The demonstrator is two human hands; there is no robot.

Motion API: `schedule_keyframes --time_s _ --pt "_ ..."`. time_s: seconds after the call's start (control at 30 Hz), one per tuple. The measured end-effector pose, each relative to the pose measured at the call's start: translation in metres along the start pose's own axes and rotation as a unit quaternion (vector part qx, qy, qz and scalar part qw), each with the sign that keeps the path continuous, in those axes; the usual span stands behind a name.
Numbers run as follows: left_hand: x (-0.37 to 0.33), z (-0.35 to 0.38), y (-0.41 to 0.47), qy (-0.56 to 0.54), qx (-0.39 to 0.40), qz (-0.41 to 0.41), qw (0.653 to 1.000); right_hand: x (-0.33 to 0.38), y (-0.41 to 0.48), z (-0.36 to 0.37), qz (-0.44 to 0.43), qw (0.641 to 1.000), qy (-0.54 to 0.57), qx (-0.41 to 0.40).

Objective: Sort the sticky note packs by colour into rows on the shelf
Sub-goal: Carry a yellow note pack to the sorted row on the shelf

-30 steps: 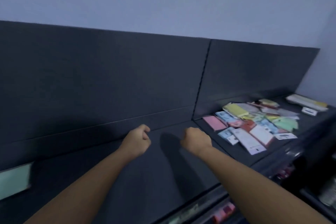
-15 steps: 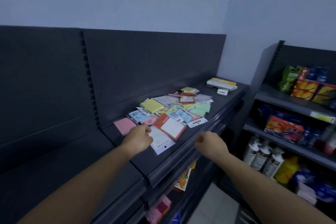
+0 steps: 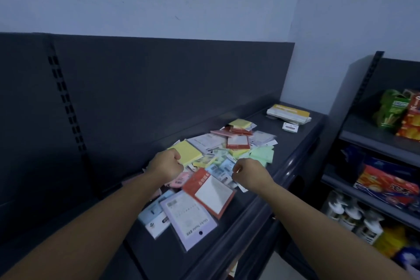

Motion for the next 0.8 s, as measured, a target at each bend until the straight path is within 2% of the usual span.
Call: schedule_keyframes --time_s 0.17,0.4,0.57,0.67,0.8 --pt "0.01 0.007 0.043 0.051 -0.005 -0.025 0.998 0.008 0.051 0.008 -0.048 0.999 -0.021 0.013" --pt "0.014 0.028 0.084 0.208 0.021 -0.049 0.977 0.014 0.107 0.029 -0.203 0.974 -0.078 0.068" --pt "0.025 0.05 0.1 0.196 0.054 -0.064 0.977 0.018 0.149 0.042 -0.337 0.918 -0.172 0.117" --pt "0.027 0.053 0.105 0.229 0.055 -0.068 0.969 0.021 0.169 0.043 -0.399 0.879 -0.22 0.139" --pt "0.019 0.046 0.101 0.229 0.057 -0.074 0.969 0.023 0.183 0.042 -0.461 0.852 -0.211 0.128"
Point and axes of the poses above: each hand's wrist, its own y-axis towards the middle knuckle, its own z-axis out of the palm, x = y × z, the point moved 1 cm from there along y, towards the middle knuckle, and after that the axes turned 7 degrees about z, right-handed, at the moved point
